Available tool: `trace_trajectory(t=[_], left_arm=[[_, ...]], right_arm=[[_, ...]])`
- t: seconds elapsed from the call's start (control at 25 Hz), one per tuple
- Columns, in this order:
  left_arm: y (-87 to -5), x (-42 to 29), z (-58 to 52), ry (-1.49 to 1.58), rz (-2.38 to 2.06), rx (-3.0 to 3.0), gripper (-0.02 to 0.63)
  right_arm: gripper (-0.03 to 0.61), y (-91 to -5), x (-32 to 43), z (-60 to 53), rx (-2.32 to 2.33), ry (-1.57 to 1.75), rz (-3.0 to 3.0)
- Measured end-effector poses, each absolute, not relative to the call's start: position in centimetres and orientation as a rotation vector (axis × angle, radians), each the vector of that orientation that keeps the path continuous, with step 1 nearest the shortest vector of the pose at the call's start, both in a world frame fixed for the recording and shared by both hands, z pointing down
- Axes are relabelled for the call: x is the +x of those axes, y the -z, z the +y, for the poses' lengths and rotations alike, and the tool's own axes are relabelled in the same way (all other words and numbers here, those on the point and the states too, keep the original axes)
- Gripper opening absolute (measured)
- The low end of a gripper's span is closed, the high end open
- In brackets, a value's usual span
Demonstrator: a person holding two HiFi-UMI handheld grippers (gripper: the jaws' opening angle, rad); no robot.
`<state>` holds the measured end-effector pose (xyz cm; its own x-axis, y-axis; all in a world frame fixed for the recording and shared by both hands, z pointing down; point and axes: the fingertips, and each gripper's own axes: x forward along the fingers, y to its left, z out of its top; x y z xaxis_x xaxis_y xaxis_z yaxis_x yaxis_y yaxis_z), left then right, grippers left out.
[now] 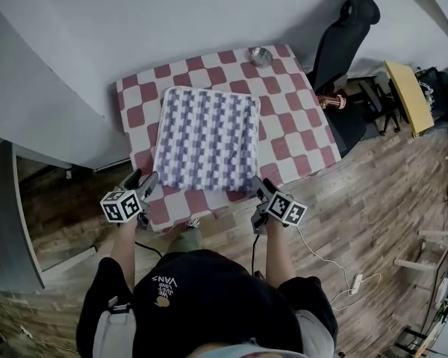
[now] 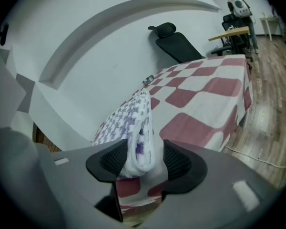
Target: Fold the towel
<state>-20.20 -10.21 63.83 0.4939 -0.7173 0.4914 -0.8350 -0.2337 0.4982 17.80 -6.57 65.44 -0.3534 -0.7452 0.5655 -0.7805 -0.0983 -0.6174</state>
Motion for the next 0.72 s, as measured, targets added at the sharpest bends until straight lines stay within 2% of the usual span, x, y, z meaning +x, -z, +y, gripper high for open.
trace_trajectory(t=[0.24, 0.36, 0.52, 0.6, 0.72], left_arm=[[-65.2, -19.0, -9.0, -0.219, -1.213, 2.008, 0.275], [-65.6, -18.8, -9.0, -0.281, -1.199, 2.014, 0.273], [-67.0, -18.2, -9.0, -0.465, -1.191, 2.008, 0.265], [-67.4, -17.9, -9.0, -0.547, -1.194, 2.015, 0.223], [-67.7, -17.6, -8.8, -0.617, -1.184, 2.052, 0.128]], right_arm=[[0.264, -66.1, 16.2, -5.1, 1.711, -1.595, -2.132], [0.264, -66.8, 16.0, -4.7, 1.677, -1.575, -2.129], [0.228, -67.2, 15.8, -5.4, 1.65, -1.634, -2.139], [0.184, -67.5, 15.5, -5.9, 1.647, -1.699, -2.142], [0.12, -67.6, 15.3, -6.0, 1.637, -1.734, -2.153]])
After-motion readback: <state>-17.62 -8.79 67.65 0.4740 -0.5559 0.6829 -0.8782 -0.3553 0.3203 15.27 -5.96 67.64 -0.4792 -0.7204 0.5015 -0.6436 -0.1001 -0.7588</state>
